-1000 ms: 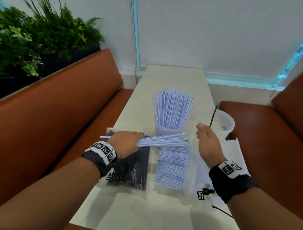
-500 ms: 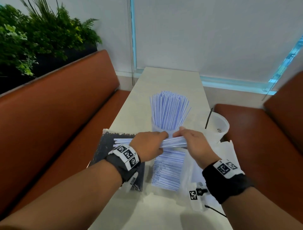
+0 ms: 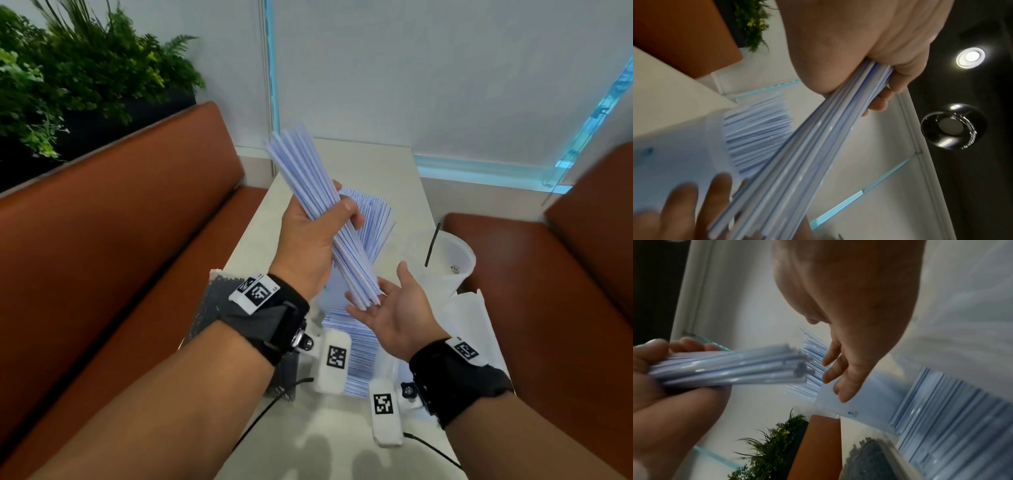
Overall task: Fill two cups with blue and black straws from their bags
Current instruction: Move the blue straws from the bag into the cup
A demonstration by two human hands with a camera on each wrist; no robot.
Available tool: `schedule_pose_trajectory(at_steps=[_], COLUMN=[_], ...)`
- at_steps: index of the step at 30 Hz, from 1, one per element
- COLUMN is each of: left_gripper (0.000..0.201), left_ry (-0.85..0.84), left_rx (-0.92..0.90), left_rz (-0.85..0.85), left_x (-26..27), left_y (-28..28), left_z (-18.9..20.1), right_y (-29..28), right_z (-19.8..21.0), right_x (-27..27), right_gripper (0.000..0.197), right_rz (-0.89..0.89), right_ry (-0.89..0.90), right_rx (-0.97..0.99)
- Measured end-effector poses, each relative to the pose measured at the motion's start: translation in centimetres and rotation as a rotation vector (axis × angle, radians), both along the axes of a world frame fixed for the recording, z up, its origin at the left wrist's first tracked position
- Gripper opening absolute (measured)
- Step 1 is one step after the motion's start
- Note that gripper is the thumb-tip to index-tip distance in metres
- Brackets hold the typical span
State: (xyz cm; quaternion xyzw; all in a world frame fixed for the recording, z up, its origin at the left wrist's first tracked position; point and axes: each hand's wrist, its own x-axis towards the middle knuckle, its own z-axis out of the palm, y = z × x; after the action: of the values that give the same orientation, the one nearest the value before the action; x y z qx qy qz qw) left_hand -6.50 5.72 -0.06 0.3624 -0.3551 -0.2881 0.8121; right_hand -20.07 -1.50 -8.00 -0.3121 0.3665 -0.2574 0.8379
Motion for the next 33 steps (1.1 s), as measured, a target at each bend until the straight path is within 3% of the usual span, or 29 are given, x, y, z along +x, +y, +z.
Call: schedule_pose_trajectory(at_steps=[4,10,13,16,18,19,22,27,30,33], left_gripper=[0.029,0.022,0.022,0.022,0.019,0.018,0.022,0.022,0.015,0.018], left_ry=[0.089,0.156,0.162,0.180,0.157,0.148,0.144,0.059,-0.030,0.057], left_rx=[0.037,0.083,0.110,0.141,0.177,0.193,0.211,0.177,0.185,0.067], left_rz=[0.006,0.057,0.066,0.078,0.072,0.068,0.031,-0.029,0.030,0.185], left_x=[-1.7,-1.2,-1.1,-0.5,-1.0,-1.3,-1.1,0.3,1.5,4.4], left_y=[-0.7,-1.2,-1.4,-1.6,-1.6,-1.6,-1.7,-1.9,-2.1,-2.8], left_z=[-1.3,-1.6,-2.1,-2.5,-2.8,-2.9,-2.8,-1.8,-0.3,2.4], right_y=[0.5,0.0,0.3,0.2,0.3,0.4,0.1,-0.2,-0.9,-2.1], right_z=[0.1,-0.7,-0.6,-0.5,-0.8,-0.9,-1.4,-2.0,-1.6,-1.5], right_x=[0.7,0.4,0.5,0.1,0.2,0.4,0.9,1.0,1.4,1.2], right_gripper=[0.073,0.070,0.061,0.023,0.023,0.021,0.021,0.027,0.027,0.038], right_rz=[0.063,0.129,0.176,0.153,0.331,0.385,0.303,0.272,0.280,0.209], right_ry=[-0.087,-0.060,0.030,0.150,0.282,0.380,0.576,0.641,0.743,0.844], right_rx=[0.044,-0.056,-0.330,-0.885,-1.107,-1.158,-1.240,-1.241,-1.360,-1.537])
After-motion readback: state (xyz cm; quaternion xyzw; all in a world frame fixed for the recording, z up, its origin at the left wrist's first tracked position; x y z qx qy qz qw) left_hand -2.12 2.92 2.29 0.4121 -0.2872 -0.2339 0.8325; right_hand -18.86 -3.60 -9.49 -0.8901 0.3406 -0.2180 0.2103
